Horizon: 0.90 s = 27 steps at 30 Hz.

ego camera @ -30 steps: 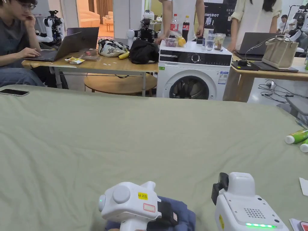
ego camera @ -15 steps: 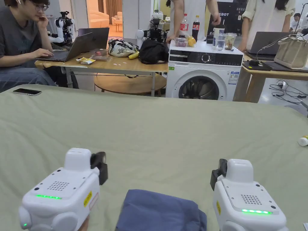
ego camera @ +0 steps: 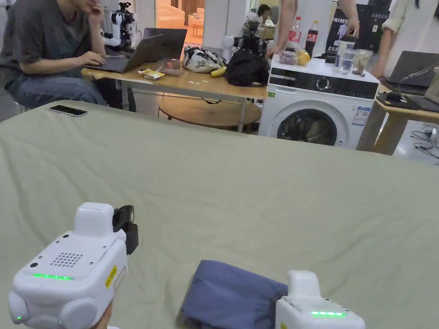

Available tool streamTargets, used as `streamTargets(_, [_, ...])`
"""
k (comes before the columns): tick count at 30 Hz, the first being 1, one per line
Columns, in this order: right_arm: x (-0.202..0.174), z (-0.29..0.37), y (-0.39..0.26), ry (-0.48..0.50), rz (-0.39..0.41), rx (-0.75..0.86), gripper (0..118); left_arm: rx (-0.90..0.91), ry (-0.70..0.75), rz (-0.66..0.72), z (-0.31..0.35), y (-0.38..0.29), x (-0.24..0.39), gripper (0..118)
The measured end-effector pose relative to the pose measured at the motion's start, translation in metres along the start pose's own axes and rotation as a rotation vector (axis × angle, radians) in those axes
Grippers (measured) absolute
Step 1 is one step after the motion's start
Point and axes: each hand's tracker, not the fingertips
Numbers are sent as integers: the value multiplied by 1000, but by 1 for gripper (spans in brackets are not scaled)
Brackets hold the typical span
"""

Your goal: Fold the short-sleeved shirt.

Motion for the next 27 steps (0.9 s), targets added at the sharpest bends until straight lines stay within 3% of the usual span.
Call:
streamTargets(2, [5, -18, -5, -6, -32, -59, 0, 9, 4, -8, 3, -2, 3, 0])
streamTargets(5, [2, -10, 3, -13, -10, -28, 0, -36, -26, -9, 4, 0, 7, 0])
streamTargets(12, [8, -9, 1, 9, -4, -33, 0, -397, -295, 167, -38, -4, -9, 2])
streamTargets(13, [8, -9, 0, 11, -5, -31, 0, -458, -319, 192, -50, -5, -13, 12])
streamTargets(14, [9, -9, 0, 13, -4, -29, 0, -525, -365, 210, -59, -6, -16, 34])
streamTargets(15, [9, -9, 0, 15, -1, -29, 0, -584, -415, 247, -71, -9, -21, 64])
streamTargets(16, [9, -9, 0, 16, 2, -29, 0, -685, -492, 305, -85, -12, -27, 80])
streamTargets(19, [10, -9, 1, 22, -4, -32, 0, -789, -627, 470, -112, -28, -42, 84])
streamTargets(23, [11, -9, 0, 26, -10, -33, 0, -943, -709, 562, -142, -54, -40, 84])
streamTargets(27, [10, -9, -1, 22, -8, -25, 0, -1095, -893, 699, -166, -89, -17, 83])
